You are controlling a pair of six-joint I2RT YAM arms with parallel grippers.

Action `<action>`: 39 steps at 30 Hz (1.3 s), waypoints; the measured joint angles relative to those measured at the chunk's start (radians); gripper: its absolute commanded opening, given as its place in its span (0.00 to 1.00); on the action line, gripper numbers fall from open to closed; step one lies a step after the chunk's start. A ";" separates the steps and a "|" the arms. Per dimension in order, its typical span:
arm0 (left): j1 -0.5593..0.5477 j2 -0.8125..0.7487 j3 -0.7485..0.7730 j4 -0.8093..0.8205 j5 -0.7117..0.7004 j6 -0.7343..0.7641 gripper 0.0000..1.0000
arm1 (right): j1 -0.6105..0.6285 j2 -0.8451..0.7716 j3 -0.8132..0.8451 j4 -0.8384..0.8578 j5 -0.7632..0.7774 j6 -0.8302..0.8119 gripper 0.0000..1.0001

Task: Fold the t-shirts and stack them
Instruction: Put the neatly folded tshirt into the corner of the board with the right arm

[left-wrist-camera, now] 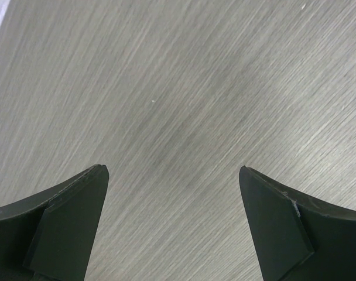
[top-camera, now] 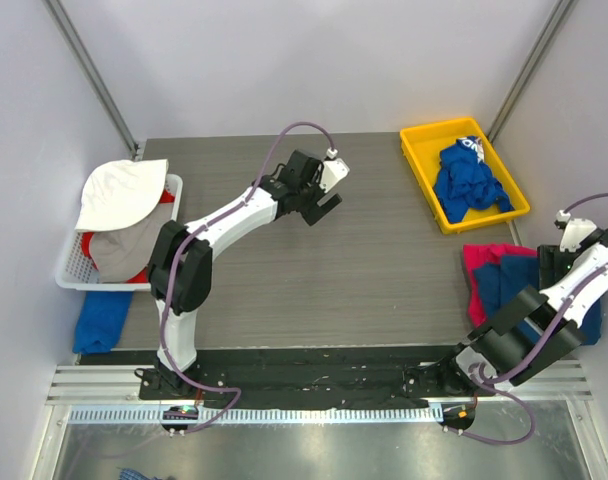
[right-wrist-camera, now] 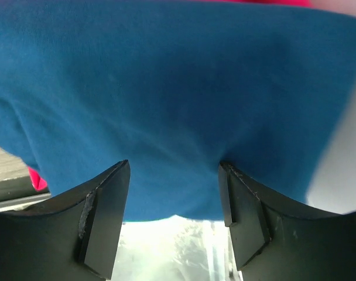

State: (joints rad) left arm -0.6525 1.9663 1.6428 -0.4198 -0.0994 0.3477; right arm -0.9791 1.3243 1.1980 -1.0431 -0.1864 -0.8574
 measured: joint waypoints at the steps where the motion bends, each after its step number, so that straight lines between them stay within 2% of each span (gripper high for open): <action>1: 0.000 -0.001 -0.007 0.000 -0.004 0.000 1.00 | 0.006 0.012 -0.011 0.010 0.000 0.003 0.69; 8: 0.000 -0.045 -0.067 -0.006 -0.024 0.001 1.00 | 0.040 0.064 -0.060 0.093 0.001 0.024 0.69; 15: 0.000 -0.098 -0.095 -0.005 -0.041 0.002 1.00 | 0.051 0.054 -0.053 0.098 -0.006 0.027 0.70; 22: 0.000 -0.151 -0.105 0.000 -0.062 -0.009 1.00 | 0.057 -0.038 0.090 0.007 -0.082 0.027 0.71; 24: 0.000 -0.183 -0.130 0.013 -0.080 -0.033 1.00 | 0.068 -0.077 0.131 -0.014 -0.108 0.030 0.81; 25: 0.000 -0.206 -0.147 0.018 -0.099 -0.053 1.00 | 0.084 -0.106 0.149 -0.023 -0.121 0.040 0.85; 26: 0.000 -0.221 -0.156 0.021 -0.115 -0.064 1.00 | 0.097 -0.127 0.158 -0.029 -0.130 0.051 0.93; 29: 0.000 -0.284 -0.183 0.039 -0.194 -0.115 1.00 | 0.175 -0.199 0.167 -0.035 -0.165 0.103 1.00; 33: 0.014 -0.380 -0.220 0.065 -0.296 -0.182 1.00 | 0.341 -0.232 0.167 -0.017 -0.172 0.228 1.00; 39: 0.084 -0.537 -0.300 0.091 -0.374 -0.257 1.00 | 0.557 -0.168 0.167 0.086 -0.139 0.446 1.00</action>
State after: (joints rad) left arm -0.5690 1.4296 1.3430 -0.3286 -0.4732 0.0902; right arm -0.4225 1.1564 1.3647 -0.9573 -0.3256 -0.4114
